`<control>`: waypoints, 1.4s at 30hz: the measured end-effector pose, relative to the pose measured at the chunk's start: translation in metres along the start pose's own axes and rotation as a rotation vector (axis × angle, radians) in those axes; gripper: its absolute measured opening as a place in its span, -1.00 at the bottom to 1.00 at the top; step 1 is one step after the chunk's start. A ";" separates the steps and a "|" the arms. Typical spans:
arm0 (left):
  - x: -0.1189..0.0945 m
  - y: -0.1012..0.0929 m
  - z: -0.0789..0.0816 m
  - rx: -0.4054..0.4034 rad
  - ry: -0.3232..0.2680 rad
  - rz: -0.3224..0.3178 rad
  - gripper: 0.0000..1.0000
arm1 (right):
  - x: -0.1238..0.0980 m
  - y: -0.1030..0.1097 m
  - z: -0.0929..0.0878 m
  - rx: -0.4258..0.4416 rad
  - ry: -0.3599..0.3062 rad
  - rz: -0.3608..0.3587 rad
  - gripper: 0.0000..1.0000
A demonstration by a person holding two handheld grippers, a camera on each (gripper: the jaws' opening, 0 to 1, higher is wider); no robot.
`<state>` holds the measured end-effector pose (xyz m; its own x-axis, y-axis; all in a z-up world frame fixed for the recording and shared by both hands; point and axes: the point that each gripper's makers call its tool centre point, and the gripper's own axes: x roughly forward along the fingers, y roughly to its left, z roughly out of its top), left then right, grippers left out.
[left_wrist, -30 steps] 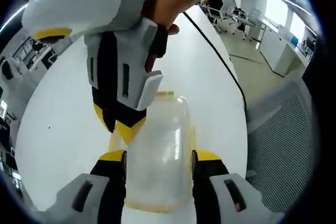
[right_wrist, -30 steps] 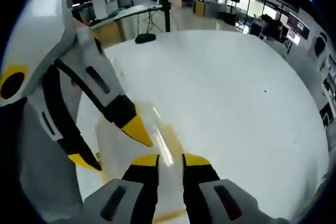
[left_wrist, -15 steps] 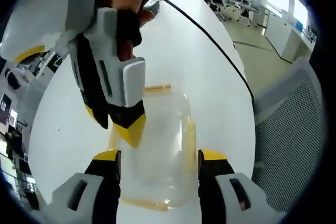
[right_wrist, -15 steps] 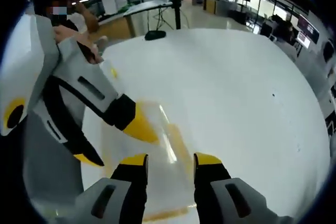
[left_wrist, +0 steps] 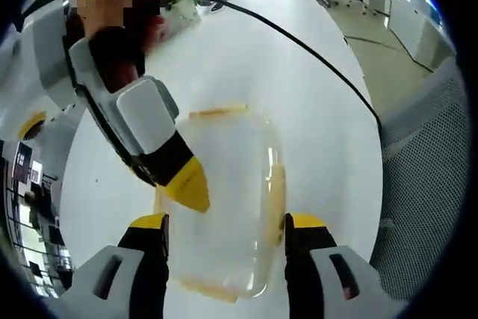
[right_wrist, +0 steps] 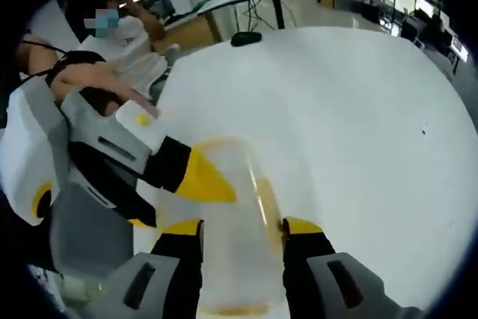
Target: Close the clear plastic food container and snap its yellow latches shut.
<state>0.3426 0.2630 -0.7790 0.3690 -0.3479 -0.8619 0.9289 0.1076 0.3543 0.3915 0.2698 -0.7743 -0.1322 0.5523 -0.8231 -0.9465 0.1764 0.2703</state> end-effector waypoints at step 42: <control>0.005 -0.009 0.001 0.115 0.067 0.040 0.18 | 0.004 0.004 -0.007 0.045 0.130 0.075 -0.33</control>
<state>0.3355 0.2599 -0.7861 0.4108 -0.2824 -0.8669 0.9051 0.0117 0.4251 0.3855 0.2671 -0.7800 -0.2419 0.4554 -0.8568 -0.9187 0.1767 0.3532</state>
